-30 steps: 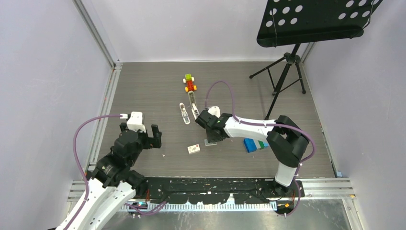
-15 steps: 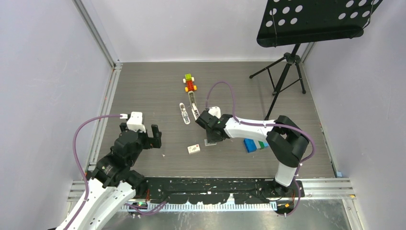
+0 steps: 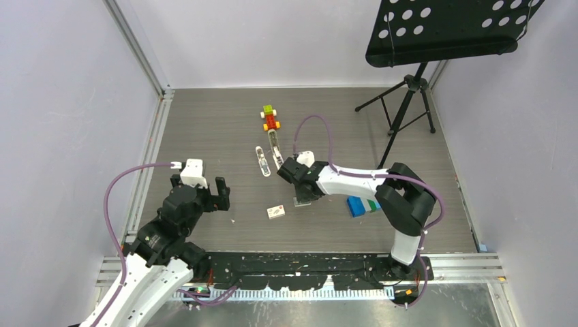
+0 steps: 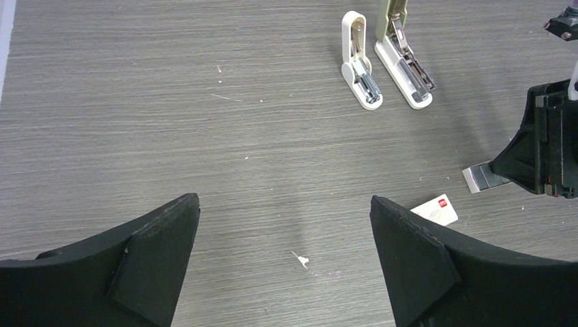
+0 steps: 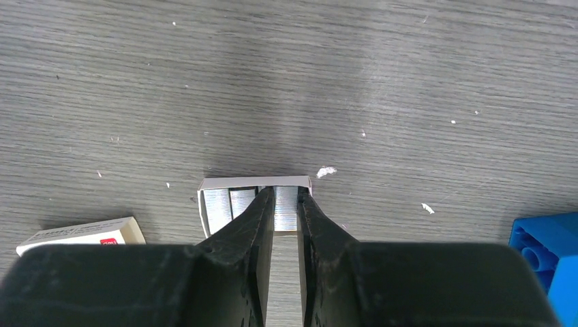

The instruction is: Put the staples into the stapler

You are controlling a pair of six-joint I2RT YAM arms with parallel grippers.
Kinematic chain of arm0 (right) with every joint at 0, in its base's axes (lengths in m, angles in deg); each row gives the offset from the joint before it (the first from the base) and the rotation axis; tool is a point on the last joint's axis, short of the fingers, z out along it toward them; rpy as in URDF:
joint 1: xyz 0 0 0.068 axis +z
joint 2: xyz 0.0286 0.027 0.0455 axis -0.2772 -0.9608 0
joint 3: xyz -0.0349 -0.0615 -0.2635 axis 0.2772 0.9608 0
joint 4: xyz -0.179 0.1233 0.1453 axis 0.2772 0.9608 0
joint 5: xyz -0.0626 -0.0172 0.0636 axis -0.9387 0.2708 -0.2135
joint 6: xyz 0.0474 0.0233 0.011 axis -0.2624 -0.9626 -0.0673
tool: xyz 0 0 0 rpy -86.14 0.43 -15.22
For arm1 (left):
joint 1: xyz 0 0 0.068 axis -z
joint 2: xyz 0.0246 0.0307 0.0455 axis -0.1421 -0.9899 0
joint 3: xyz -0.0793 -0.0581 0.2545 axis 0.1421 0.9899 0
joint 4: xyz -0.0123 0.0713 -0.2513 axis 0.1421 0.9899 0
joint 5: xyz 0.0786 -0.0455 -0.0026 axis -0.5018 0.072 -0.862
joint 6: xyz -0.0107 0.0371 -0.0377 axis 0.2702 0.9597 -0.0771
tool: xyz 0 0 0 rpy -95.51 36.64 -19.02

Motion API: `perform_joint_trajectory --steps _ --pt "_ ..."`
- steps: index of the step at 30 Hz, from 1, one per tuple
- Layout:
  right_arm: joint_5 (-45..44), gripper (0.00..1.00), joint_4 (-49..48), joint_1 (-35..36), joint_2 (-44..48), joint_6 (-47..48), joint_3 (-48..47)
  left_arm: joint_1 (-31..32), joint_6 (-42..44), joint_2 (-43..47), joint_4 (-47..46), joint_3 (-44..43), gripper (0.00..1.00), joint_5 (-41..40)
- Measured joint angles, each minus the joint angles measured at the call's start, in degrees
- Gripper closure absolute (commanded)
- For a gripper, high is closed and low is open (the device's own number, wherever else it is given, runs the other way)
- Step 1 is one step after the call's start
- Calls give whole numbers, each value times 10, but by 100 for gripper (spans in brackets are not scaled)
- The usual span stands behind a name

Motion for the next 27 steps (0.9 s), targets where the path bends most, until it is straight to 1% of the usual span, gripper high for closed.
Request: perform_joint_trajectory --steps 3,10,17,23,27 --pt "0 78 7 0 -6 2 -7 0 0 0 0 0 2 0" --pt "2 82 11 0 -8 11 -12 0 0 0 0 0 2 0" --pt "8 83 11 0 -6 21 -12 0 0 0 0 0 2 0" --pt "22 83 14 0 8 47 -13 0 0 0 0 0 2 0" --pt "29 83 17 0 19 65 -30 0 0 0 0 0 2 0"
